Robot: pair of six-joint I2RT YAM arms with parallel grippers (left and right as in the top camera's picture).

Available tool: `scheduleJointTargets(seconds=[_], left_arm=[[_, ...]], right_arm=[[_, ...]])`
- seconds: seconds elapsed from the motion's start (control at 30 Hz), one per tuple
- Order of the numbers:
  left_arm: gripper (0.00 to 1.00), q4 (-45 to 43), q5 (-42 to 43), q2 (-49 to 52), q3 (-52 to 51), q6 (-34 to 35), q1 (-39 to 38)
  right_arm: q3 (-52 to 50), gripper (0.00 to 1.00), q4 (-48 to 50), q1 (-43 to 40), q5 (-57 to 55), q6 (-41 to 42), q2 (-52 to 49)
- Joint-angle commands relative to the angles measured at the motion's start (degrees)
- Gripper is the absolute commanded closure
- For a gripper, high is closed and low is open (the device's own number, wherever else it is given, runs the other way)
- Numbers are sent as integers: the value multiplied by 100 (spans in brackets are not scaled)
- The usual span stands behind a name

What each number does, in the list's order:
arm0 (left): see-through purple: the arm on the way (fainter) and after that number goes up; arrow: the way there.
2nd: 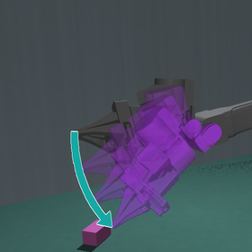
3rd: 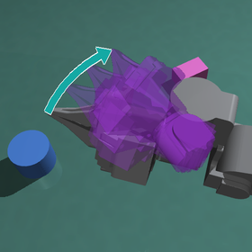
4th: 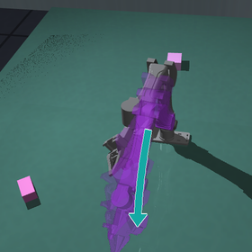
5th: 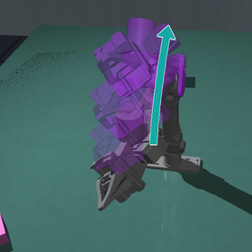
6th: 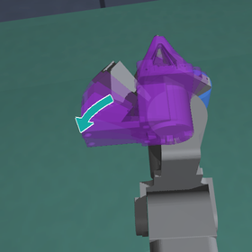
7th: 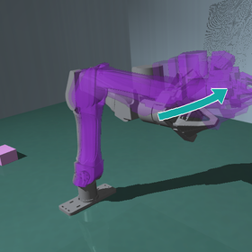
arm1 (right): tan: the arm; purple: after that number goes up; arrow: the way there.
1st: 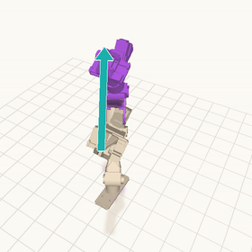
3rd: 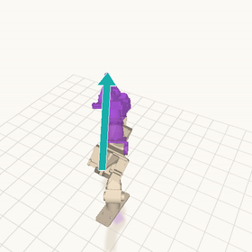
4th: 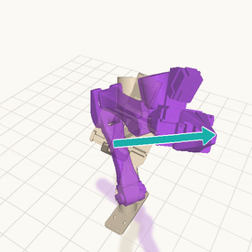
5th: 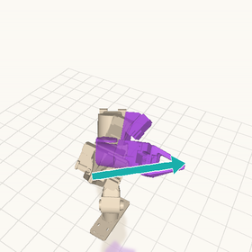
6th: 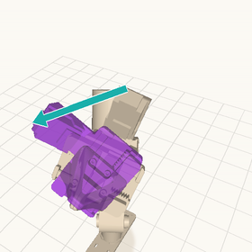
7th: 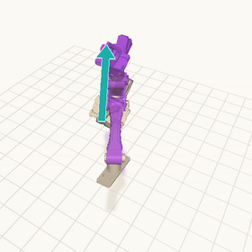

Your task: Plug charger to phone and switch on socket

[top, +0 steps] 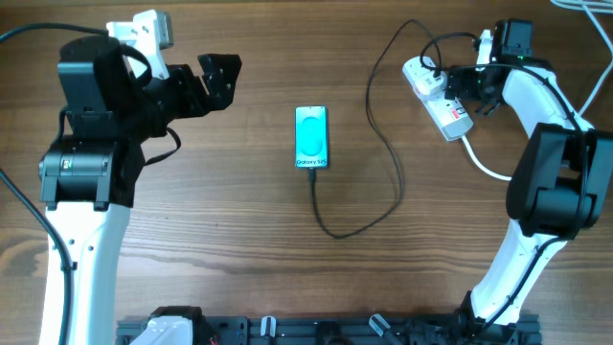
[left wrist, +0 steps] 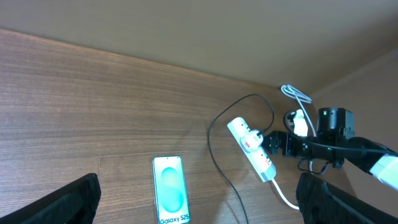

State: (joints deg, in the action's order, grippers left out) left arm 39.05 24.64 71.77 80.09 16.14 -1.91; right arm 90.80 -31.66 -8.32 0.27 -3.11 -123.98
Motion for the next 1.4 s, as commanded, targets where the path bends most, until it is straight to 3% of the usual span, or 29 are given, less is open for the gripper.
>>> scheduleJointTargets(seconds=[0.0, 0.23, 0.97, 1.1, 1.37], left_arm=[[0, -15, -74, -74, -20, -94, -20], [0, -15, -74, -72, -20, -94, -20], [0, -15, -74, -74, -22, -94, -20], [0, -15, -74, -74, -22, -94, -20], [0, -17, -74, -74, -22, -94, -20]], right_arm=[[57, 0, -127, 35, 262, -76, -136], [57, 0, -223, 35, 734, -74, -136], [59, 0, -275, 35, 651, 83, -138], [81, 0, -181, -9, -59, 549, 59], [57, 0, 92, -188, 74, 940, 343]])
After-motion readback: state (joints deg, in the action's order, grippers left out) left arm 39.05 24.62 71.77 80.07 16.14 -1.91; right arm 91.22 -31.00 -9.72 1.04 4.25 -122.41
